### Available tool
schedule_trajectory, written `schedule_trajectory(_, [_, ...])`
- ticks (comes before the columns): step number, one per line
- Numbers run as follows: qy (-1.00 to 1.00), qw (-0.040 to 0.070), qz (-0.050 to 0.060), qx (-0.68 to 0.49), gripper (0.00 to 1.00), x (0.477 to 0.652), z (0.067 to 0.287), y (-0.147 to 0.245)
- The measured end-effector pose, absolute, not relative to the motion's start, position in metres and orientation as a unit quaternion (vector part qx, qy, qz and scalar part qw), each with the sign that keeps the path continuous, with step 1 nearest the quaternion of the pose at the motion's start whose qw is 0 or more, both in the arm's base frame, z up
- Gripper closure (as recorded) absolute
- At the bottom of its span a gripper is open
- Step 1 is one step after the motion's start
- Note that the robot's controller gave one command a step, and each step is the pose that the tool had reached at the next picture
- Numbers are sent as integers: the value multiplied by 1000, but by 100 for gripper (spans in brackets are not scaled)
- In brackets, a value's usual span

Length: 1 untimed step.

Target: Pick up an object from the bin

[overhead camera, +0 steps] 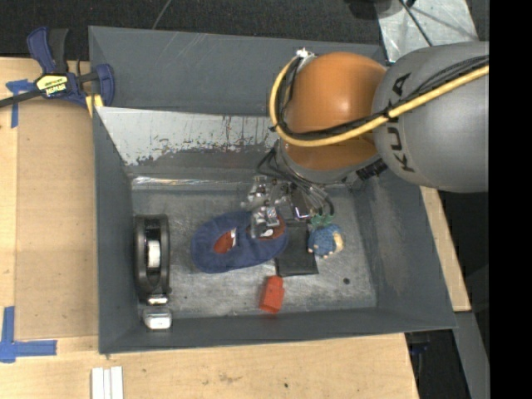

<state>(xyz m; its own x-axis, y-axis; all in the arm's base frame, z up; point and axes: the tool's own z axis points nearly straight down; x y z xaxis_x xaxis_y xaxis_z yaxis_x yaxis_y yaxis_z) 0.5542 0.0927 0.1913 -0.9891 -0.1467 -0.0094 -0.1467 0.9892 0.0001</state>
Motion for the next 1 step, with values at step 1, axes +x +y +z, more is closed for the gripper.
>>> schedule_trajectory(1, [972, 4, 1, -234, 100, 547, 223, 128])
